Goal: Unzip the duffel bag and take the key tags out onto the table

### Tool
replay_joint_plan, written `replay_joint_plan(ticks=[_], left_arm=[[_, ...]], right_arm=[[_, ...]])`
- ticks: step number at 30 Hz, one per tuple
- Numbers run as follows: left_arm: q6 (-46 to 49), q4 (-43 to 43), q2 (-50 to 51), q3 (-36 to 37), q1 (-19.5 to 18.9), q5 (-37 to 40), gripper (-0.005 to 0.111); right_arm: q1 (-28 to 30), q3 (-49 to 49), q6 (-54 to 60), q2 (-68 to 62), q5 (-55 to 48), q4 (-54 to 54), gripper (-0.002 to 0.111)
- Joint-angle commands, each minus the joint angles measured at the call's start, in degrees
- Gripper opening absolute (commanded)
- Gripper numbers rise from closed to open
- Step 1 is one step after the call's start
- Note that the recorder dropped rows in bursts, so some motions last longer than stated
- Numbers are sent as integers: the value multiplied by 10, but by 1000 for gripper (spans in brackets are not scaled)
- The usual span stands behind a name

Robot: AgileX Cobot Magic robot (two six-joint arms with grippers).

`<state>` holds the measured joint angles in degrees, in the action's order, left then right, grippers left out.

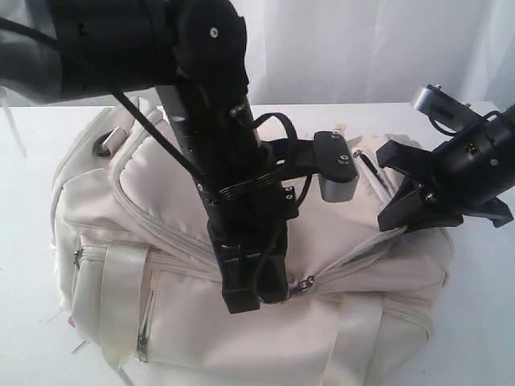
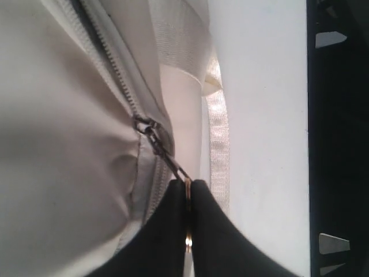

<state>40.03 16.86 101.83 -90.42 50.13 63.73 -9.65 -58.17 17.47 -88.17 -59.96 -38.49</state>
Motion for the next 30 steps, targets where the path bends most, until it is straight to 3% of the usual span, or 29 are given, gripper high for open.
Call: replay_joint_plan(ticks=[1,4,14,22,30], left_arm=[[2,-6,-26,17,-3,62,0],[12,21,-37,24,-3,43,0],[180,199,-55,30,-3,-44,0],[207,210,-55,30,-3,-25,0],[215,212,-55,30,-3,49,0]], right_arm=[[7,-6,1,7,14,15,0],[7,-6,1,7,15,15,0],[7,-6,1,7,16,15,0],[7,-6,1,7,17,15,0],[7,-6,1,7,18,15,0]])
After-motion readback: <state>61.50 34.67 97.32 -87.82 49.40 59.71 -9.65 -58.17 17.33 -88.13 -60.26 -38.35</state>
